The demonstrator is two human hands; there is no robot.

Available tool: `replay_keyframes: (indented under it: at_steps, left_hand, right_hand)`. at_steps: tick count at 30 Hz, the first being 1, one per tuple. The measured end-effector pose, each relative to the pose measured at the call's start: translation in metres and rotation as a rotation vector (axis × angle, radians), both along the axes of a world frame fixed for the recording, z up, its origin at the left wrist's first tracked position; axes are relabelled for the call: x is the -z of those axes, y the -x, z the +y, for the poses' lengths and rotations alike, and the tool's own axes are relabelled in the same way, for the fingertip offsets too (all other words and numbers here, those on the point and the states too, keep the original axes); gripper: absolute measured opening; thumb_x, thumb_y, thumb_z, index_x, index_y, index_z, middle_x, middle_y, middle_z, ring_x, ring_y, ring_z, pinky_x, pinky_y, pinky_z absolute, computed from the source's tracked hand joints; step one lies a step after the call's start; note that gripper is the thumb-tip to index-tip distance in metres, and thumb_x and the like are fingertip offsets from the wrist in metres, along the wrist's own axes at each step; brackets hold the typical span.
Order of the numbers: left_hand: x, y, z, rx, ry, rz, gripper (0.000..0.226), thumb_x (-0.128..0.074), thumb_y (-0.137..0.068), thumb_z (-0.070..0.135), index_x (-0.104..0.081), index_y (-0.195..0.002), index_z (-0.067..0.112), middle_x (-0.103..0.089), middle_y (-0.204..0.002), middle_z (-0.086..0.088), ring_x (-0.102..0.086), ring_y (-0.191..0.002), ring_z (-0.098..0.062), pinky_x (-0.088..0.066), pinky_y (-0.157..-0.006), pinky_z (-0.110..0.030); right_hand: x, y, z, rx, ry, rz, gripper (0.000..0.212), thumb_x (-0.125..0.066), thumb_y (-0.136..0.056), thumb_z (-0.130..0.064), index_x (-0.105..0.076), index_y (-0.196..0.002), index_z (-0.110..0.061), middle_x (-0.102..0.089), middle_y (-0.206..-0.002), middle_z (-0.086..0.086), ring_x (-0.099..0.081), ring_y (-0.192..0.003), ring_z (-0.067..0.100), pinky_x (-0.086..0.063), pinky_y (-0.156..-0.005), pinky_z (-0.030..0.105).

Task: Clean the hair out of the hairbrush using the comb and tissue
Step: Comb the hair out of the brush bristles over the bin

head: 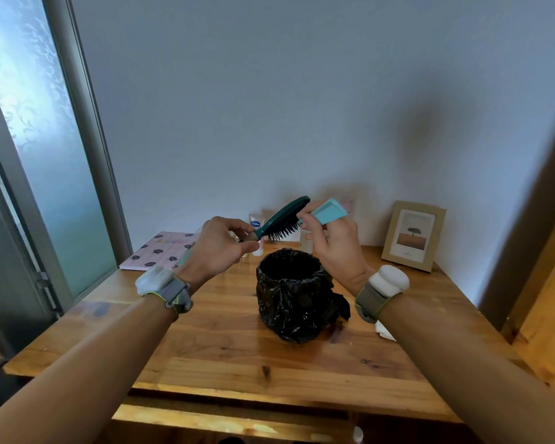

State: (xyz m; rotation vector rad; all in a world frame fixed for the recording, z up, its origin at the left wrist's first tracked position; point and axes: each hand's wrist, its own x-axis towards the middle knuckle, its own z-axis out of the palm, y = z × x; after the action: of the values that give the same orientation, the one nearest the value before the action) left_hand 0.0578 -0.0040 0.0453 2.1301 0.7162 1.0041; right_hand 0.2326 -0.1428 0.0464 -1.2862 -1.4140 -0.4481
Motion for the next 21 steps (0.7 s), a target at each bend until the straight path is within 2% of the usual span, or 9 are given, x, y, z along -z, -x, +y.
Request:
replay_keyframes:
  at_steps: [2, 6, 9, 11, 14, 16, 18, 21]
  left_hand:
    - [-0.001, 0.000, 0.001, 0.000, -0.009, -0.002, 0.024, -0.084, -0.072, 0.012, -0.071, -0.078, 0.032, -0.073, -0.078, 0.001, -0.055, -0.042, -0.015, -0.048, -0.046, -0.028]
    - [0.000, 0.000, 0.001, 0.015, -0.018, -0.017, 0.026, -0.083, -0.072, 0.013, -0.070, -0.077, 0.034, -0.073, -0.078, 0.001, -0.055, -0.040, -0.012, -0.047, -0.045, -0.024]
    - [0.003, -0.001, 0.003, 0.029, -0.029, -0.013, 0.022, -0.082, -0.075, 0.013, -0.071, -0.080, 0.032, -0.074, -0.079, 0.001, -0.054, -0.040, -0.011, -0.049, -0.046, -0.024]
    - [0.005, -0.001, 0.006, 0.031, -0.022, -0.011, 0.018, -0.080, -0.077, 0.013, -0.070, -0.087, 0.025, -0.074, -0.080, 0.001, -0.054, -0.040, -0.012, -0.050, -0.046, -0.024]
    - [0.006, 0.000, 0.008, 0.029, -0.043, 0.003, 0.019, -0.074, -0.082, 0.012, -0.069, -0.097, 0.021, -0.072, -0.079, 0.001, -0.053, -0.039, -0.013, -0.047, -0.044, -0.022]
    - [0.006, 0.001, 0.009, 0.044, -0.063, 0.019, 0.015, -0.070, -0.085, 0.013, -0.069, -0.091, 0.027, -0.070, -0.076, 0.003, -0.052, -0.039, -0.012, -0.045, -0.041, -0.023]
    - [0.007, 0.001, 0.010, 0.056, -0.068, 0.040, 0.020, -0.066, -0.087, 0.015, -0.066, -0.087, 0.035, -0.067, -0.075, 0.004, -0.050, -0.040, -0.011, -0.043, -0.039, -0.024]
    - [0.009, -0.001, 0.011, 0.055, -0.061, 0.087, 0.011, -0.060, -0.090, 0.017, -0.068, -0.095, 0.023, -0.062, -0.075, -0.001, -0.046, -0.040, -0.010, -0.042, -0.040, -0.025]
  right_hand:
    - [0.002, -0.002, 0.002, 0.007, 0.053, -0.067, 0.026, -0.052, -0.100, -0.016, -0.067, -0.108, 0.004, -0.068, -0.101, 0.012, -0.067, -0.087, 0.028, -0.055, -0.078, 0.049]
    - [0.004, -0.006, 0.005, 0.073, 0.097, -0.233, 0.018, -0.052, -0.101, -0.016, -0.065, -0.104, -0.004, -0.061, -0.104, 0.006, -0.062, -0.086, 0.026, -0.053, -0.072, 0.047]
    - [0.008, -0.012, 0.009, 0.107, 0.124, -0.229, 0.022, -0.052, -0.101, -0.020, -0.065, -0.107, -0.004, -0.059, -0.104, 0.006, -0.061, -0.086, 0.024, -0.053, -0.074, 0.045]
    - [0.011, -0.016, 0.011, 0.121, 0.184, -0.173, 0.028, -0.050, -0.102, -0.026, -0.064, -0.108, -0.002, -0.061, -0.096, 0.007, -0.062, -0.080, 0.025, -0.053, -0.071, 0.047]
    - [0.015, -0.023, 0.009, 0.125, 0.266, 0.050, 0.031, -0.046, -0.103, -0.034, -0.061, -0.096, -0.008, -0.067, -0.078, 0.003, -0.068, -0.069, 0.018, -0.057, -0.067, 0.045]
    - [0.016, -0.025, 0.008, 0.067, 0.229, 0.290, 0.022, -0.047, -0.103, -0.033, -0.060, -0.095, -0.017, -0.071, -0.079, 0.001, -0.071, -0.065, 0.013, -0.062, -0.064, 0.037]
    - [0.012, -0.028, 0.008, -0.018, 0.150, 0.567, 0.016, -0.047, -0.103, -0.030, -0.058, -0.095, -0.021, -0.073, -0.082, 0.009, -0.073, -0.061, 0.018, -0.062, -0.059, 0.032]
    - [-0.002, -0.037, 0.008, -0.076, 0.058, 0.865, 0.025, -0.048, -0.103, -0.022, -0.058, -0.111, 0.000, -0.073, -0.079, 0.015, -0.072, -0.056, 0.024, -0.058, -0.050, 0.026]
